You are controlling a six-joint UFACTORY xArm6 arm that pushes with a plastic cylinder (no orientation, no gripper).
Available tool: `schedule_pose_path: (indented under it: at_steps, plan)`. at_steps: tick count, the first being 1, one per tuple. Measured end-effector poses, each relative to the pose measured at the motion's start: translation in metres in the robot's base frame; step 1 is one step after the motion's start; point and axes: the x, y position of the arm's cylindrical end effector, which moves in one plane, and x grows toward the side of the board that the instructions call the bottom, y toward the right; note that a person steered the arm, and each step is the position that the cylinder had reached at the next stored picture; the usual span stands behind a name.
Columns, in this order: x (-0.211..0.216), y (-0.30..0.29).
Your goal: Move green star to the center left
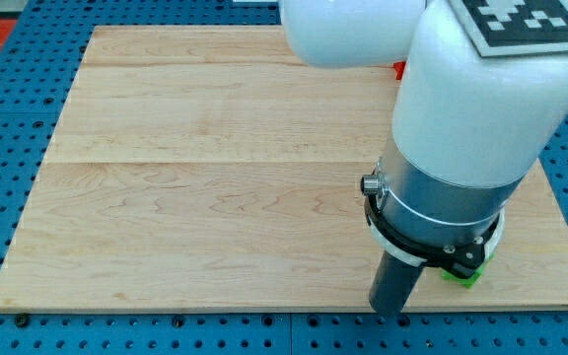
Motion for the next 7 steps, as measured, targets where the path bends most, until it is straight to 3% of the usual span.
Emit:
schedule_pose_path:
  at_steps: [5, 7]
  plan:
    - [0.0, 0.009]
    - [-0.001, 0.165]
